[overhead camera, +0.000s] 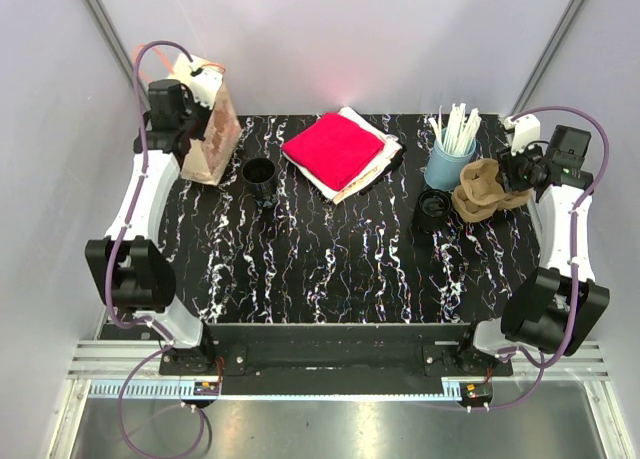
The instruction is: Pack the takeout coffee
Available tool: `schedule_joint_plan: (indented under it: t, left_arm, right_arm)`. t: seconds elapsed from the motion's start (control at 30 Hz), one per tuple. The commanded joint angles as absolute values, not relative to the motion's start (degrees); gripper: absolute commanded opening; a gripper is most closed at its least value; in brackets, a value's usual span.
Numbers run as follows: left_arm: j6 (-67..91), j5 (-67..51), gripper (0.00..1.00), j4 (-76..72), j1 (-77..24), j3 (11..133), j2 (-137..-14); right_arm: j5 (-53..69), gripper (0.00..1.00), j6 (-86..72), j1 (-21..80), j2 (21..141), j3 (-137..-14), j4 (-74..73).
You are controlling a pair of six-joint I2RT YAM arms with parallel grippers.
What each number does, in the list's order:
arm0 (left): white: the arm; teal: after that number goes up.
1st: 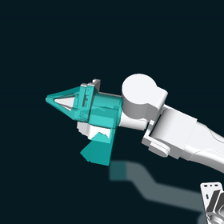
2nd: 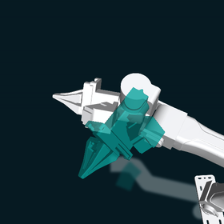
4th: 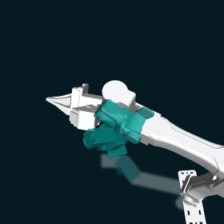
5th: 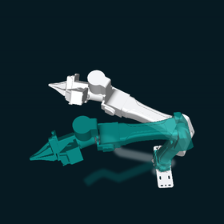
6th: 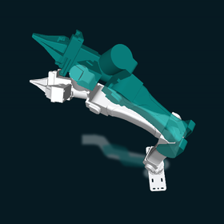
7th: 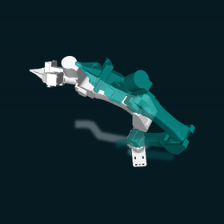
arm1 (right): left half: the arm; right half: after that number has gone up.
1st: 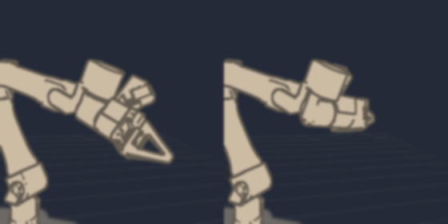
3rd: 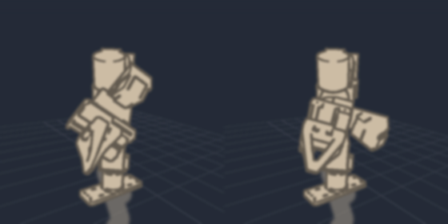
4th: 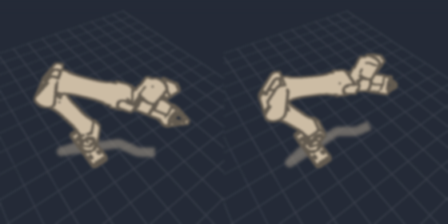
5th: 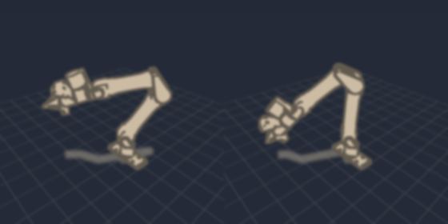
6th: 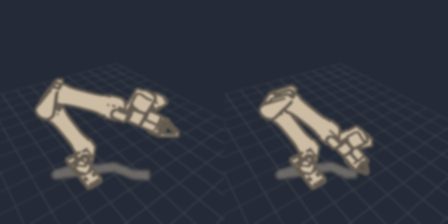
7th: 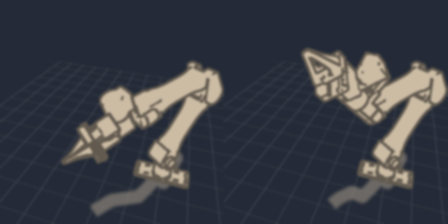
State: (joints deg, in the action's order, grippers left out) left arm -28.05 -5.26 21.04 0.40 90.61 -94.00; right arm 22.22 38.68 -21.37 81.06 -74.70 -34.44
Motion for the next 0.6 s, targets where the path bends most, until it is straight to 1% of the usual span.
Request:
schedule_joint_plan:
  t: [0.0,0.13,0.37,0.57]
  left_arm:
    - [-27.5,-0.6,0.01,17.3,1.2,92.5,-89.3]
    - [-27.2,-1.1,0.00,17.8,1.3,95.1,-88.7]
    - [-26.1,-7.2,0.00,22.4,0.3,102.1,-87.5]
    - [-27.3,-8.8,0.00,27.7,-6.8,105.5,-85.0]
  right_arm:
    - [24.3,0.38,38.1,-21.4,79.8,-76.9,-34.2]
    - [24.8,0.38,37.9,-21.4,79.3,-76.5,-34.2]
    - [24.3,0.39,37.9,-21.4,78.4,-76.1,-34.1]
    - [23.8,0.39,37.2,-21.4,78.2,-75.9,-33.1]
